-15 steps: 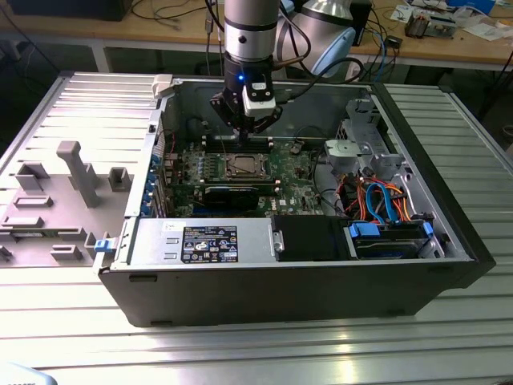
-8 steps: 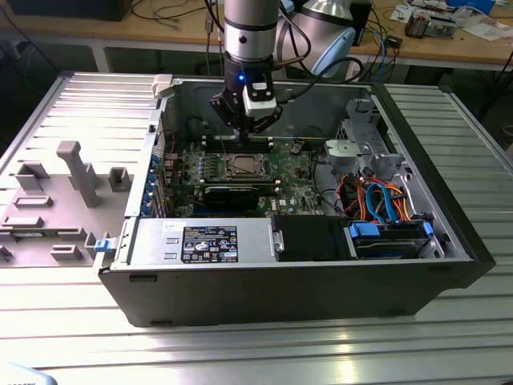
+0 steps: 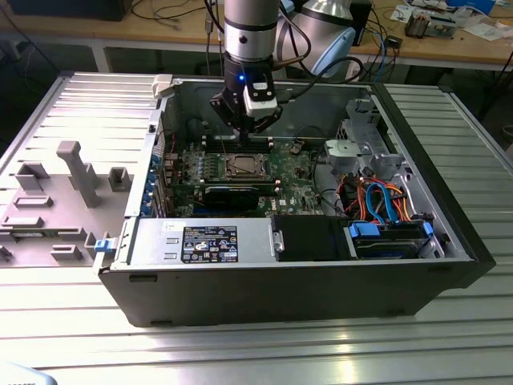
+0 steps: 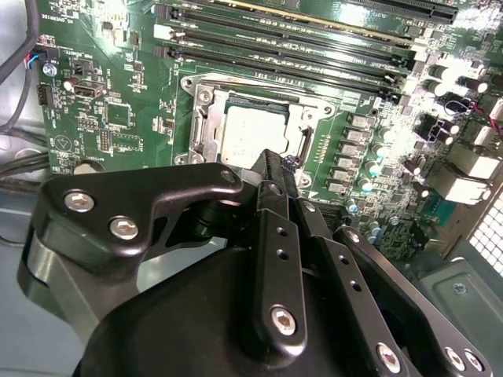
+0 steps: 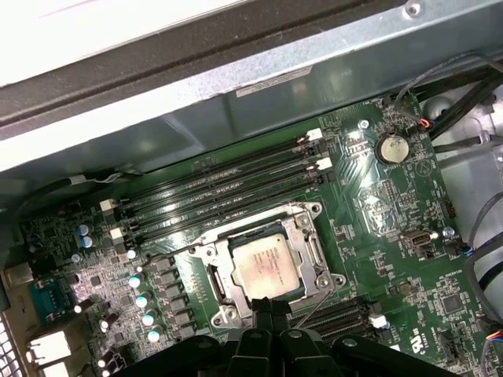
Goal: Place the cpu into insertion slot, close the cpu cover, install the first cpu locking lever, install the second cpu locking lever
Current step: 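Install the first cpu locking lever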
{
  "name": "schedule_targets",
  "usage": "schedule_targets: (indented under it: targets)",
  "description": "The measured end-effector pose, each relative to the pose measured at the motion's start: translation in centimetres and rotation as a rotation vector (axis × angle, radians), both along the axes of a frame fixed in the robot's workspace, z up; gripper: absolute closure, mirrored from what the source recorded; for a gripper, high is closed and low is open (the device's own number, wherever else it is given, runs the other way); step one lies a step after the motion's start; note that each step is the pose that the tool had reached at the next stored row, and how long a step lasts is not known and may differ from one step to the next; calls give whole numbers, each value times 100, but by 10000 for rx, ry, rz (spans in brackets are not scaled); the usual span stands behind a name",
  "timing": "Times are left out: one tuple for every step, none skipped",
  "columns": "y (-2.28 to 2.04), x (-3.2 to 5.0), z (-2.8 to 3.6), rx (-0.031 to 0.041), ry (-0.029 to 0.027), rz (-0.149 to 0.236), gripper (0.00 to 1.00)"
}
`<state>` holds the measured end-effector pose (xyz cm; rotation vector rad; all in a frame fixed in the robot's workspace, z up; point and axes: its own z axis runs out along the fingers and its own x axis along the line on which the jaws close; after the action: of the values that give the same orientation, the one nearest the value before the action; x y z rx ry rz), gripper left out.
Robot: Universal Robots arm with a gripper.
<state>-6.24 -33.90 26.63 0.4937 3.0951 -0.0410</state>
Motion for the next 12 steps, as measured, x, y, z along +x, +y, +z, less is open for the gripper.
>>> schedule_targets:
  targets:
    - [0,0,0,0,0,17,89]
    - [0,0,0,0,0,36,89]
    - [0,0,0,-1,0,75,89]
    - [0,0,0,-1,0,95,89]
    - [0,0,0,-2,0,131,89]
    - [0,0,0,-2,0,147,89]
    - [0,0,0,-3,0,166,89]
    - [0,0,0,-5,0,195,89]
    - [0,0,0,-6,0,210,89]
    - [0,0,0,-6,0,226,89]
    - [0,0,0,-5,0,256,89]
    - [0,0,0,-5,0,285,89]
